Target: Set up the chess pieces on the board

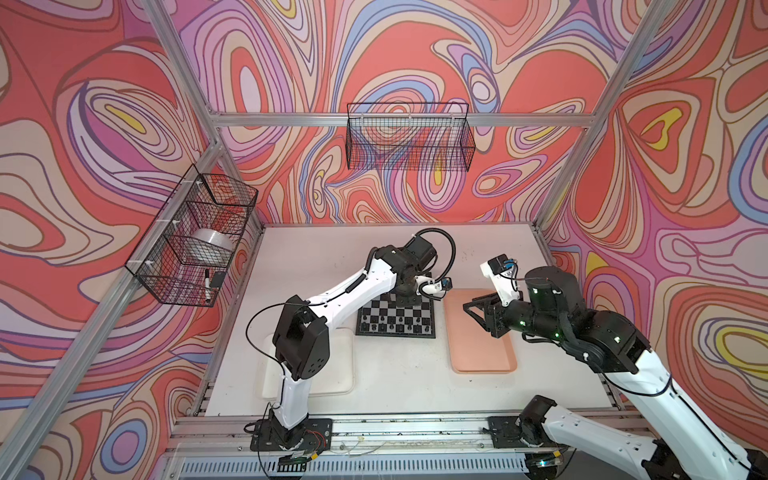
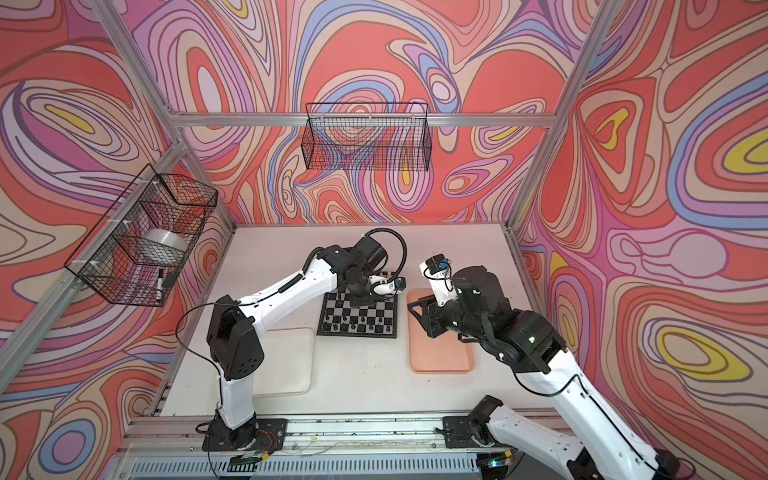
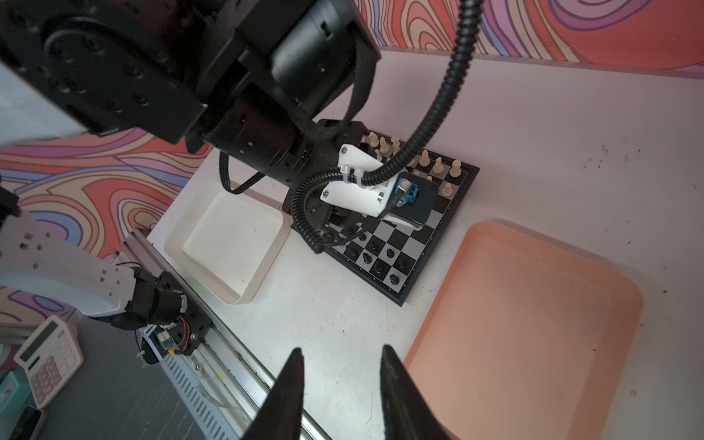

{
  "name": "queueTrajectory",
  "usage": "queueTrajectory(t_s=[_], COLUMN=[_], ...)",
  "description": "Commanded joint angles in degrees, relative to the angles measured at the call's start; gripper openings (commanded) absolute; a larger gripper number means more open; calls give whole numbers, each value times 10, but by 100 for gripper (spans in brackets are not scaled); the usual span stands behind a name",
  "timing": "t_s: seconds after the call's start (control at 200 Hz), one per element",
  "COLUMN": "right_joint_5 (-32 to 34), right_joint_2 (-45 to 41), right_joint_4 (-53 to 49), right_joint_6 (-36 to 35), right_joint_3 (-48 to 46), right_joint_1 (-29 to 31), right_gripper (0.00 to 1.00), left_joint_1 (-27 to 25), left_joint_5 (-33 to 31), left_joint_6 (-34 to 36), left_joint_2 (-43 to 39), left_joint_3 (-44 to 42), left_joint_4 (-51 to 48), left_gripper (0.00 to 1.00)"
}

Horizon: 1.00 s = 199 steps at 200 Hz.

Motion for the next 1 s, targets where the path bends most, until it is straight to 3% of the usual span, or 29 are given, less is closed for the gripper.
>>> queueTrajectory(t_s=[0.0,0.15,0.275,0.416,0.661,0.821,0.992], right_joint_5=[52,124,221,306,273,255,294], right_joint_2=[11,31,44,66,139,101,47], right_joint_4=[38,75,105,114,130,277,448], right_joint_6=[-5,-8,-13,-3,-6,-35,-70], right_joint_3=[9,1,-7,-5,5,-99,-208], right_joint_1=[1,1,-1,-19,-113,-162,-183], right_gripper=[48,74,98,98,98,98,98], left_joint_1=[27,62,89,118,185,244,301], left_joint_5=[13,33,36,32,43,63,76], left_joint_6=[-23,-53,-78,-108,-172,-221,-270], left_joint_2=[-33,-65,-105,-156,-228,-273,-327], left_joint_3=[19,6,-38,-101,-183,-239,-317], left_joint_4=[-34,-32,-4,37,88,132,202], left_gripper=[50,63,71,75,79,80,81])
